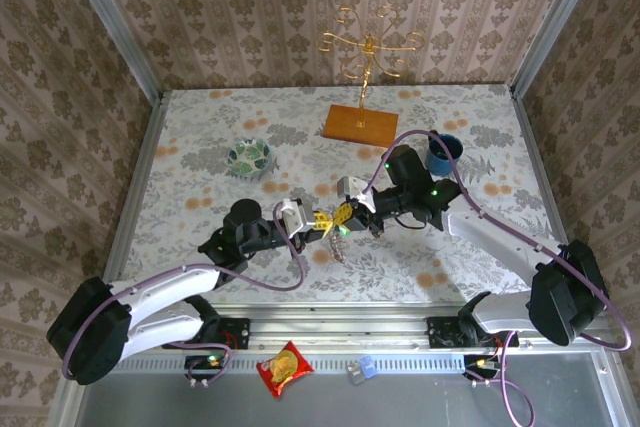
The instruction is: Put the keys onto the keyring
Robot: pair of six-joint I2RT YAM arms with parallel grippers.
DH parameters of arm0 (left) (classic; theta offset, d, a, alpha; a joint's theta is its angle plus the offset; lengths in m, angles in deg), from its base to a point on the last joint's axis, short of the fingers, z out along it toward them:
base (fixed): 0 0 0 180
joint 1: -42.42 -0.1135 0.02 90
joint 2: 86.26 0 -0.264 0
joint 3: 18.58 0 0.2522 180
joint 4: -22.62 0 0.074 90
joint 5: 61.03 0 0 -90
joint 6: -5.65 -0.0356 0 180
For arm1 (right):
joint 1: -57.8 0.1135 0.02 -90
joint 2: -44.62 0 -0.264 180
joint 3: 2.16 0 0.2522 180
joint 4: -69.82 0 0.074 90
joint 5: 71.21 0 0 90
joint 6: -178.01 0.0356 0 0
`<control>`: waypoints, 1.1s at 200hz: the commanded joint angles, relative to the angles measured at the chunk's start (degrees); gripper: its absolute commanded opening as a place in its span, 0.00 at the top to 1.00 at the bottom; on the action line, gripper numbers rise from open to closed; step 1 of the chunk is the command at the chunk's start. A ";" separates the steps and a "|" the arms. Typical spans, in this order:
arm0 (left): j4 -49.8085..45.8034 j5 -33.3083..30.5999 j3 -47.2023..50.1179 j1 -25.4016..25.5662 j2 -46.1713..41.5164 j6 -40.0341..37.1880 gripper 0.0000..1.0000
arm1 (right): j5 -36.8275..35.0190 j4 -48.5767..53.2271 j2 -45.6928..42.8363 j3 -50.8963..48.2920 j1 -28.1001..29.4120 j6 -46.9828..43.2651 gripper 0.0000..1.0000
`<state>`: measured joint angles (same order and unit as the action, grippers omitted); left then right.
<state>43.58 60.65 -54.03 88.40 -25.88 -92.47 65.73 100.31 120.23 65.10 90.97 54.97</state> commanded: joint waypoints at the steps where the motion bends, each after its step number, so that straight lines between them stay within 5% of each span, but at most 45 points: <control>1: 0.29 -1.80 -0.54 0.01 -2.04 -0.10 0.84 | 0.64 3.55 -0.67 2.29 1.02 -2.31 1.00; 22: -5.69 -3.01 -1.88 0.14 -3.27 -2.16 0.78 | -1.73 6.93 -1.15 3.93 1.66 -4.60 1.00; 85: -16.87 -2.78 -6.92 0.56 -1.60 -7.02 0.83 | -8.12 13.70 0.39 9.22 6.12 -8.62 1.00; 140: -18.09 -0.88 -7.36 1.04 -2.04 -8.26 1.00 | -12.64 15.33 2.35 12.30 7.88 -7.54 1.00; 220: -14.72 -2.85 -4.63 1.30 -4.22 -8.29 1.00 | -9.68 11.79 1.19 7.50 5.01 -2.65 1.00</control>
<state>26.44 58.08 -58.97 88.97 -29.34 -99.44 53.97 113.45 122.31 73.34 96.04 50.75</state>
